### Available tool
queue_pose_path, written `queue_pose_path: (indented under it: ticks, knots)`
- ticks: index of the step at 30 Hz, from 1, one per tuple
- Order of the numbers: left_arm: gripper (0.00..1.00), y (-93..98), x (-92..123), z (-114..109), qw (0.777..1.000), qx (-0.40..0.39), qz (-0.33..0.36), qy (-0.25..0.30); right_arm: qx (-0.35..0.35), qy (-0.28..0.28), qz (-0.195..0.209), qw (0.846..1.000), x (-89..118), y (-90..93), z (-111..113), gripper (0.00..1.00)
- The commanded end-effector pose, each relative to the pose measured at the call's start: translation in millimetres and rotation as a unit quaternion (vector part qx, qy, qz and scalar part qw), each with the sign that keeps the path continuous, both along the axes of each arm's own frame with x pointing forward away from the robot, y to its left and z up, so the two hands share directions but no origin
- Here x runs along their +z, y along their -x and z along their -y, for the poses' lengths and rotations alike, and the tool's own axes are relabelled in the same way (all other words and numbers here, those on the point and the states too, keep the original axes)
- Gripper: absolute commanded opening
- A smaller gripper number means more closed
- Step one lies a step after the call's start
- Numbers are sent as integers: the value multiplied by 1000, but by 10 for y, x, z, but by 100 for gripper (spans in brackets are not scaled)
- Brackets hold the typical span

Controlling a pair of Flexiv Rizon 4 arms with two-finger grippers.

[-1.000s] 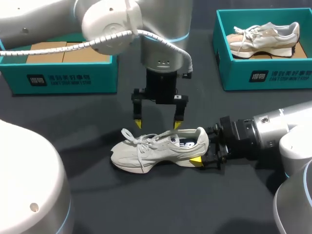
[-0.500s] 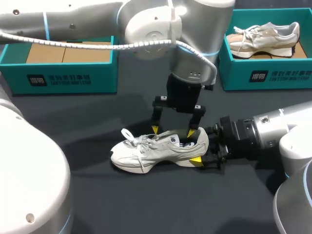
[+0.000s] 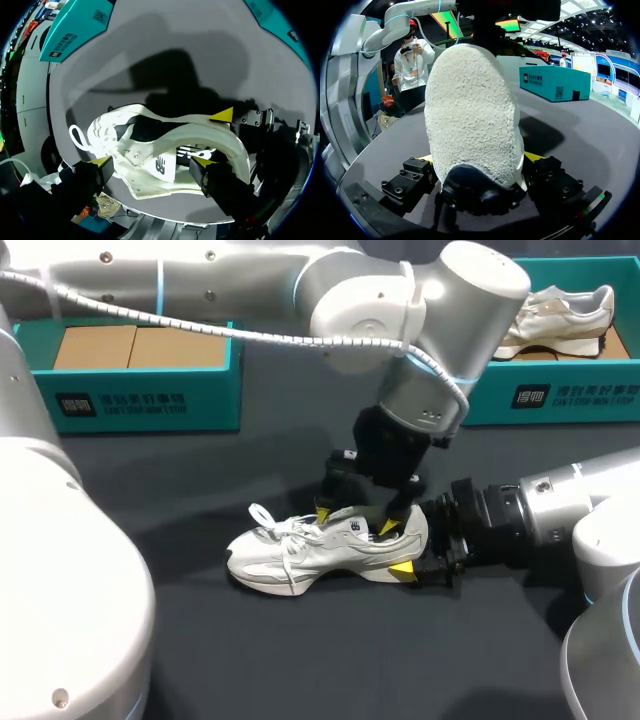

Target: Take the shoe out of the shoebox, open the shoe tongue, remove and reinsert the insole, then place the shoe into the shoebox

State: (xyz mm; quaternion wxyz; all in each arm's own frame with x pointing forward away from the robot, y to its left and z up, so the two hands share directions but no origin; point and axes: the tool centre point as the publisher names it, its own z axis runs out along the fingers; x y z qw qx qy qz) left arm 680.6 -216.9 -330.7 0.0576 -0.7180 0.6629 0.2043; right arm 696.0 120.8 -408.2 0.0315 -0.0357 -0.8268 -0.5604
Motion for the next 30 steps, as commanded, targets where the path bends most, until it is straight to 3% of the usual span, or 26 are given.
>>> queue_pose_path:
  ticks: [1, 30]
  knots:
    - [100, 22, -45, -3, 1000, 5, -2, -18, -1, 2, 0, 1000, 5, 11, -19, 0]
    - [100, 99, -154, -343, 995, -10, -19, -92, -1, 2, 0, 1000, 5, 11, -19, 0]
